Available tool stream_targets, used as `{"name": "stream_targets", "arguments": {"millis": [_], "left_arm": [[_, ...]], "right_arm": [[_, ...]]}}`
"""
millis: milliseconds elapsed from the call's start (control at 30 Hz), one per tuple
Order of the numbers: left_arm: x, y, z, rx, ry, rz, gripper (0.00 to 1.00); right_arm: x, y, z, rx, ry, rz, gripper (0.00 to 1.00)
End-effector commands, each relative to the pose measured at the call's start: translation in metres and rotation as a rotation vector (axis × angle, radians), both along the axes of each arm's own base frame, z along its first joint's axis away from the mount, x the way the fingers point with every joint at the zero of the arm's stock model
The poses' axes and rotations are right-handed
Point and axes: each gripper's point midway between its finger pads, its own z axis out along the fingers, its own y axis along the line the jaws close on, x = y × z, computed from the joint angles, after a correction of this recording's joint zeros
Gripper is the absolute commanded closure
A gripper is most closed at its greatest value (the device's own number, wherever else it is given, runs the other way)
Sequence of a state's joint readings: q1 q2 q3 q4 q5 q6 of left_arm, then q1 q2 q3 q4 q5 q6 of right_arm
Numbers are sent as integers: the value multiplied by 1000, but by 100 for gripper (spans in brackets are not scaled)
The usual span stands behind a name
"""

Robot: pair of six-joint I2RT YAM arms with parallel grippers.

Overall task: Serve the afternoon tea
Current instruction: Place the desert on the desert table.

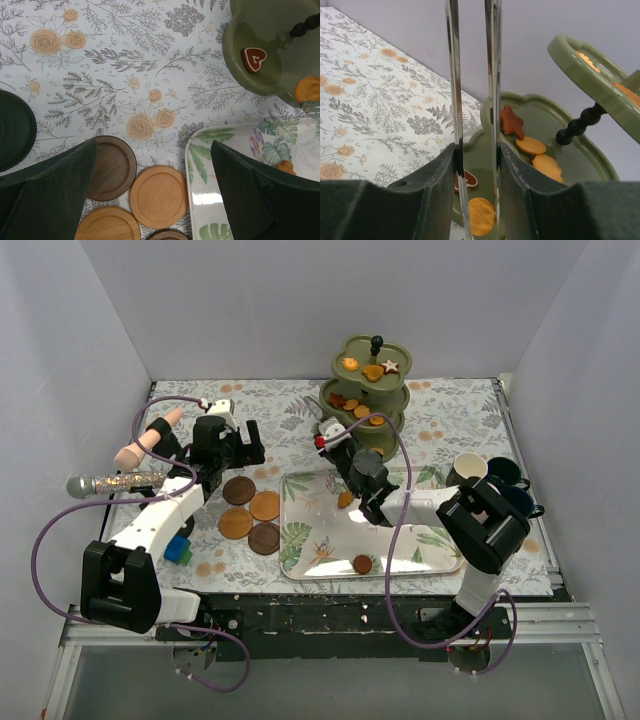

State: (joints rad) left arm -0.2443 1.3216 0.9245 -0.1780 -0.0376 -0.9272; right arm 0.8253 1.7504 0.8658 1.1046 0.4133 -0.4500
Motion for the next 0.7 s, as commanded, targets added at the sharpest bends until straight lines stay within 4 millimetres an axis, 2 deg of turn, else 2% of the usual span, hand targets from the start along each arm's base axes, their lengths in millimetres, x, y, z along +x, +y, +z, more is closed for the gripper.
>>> {"name": "stream_targets", "arguments": {"millis": [0,333,667], "left_arm": [[3,3,6,11,-23,8,2],[4,2,2,12,-12,7,2],[4,2,0,14,-6,5,2]], "right_arm": [[11,12,37,36,-119,28,59],[25,29,20,-79,-165,55,59],[38,37,3,-163,-188,48,60]]}}
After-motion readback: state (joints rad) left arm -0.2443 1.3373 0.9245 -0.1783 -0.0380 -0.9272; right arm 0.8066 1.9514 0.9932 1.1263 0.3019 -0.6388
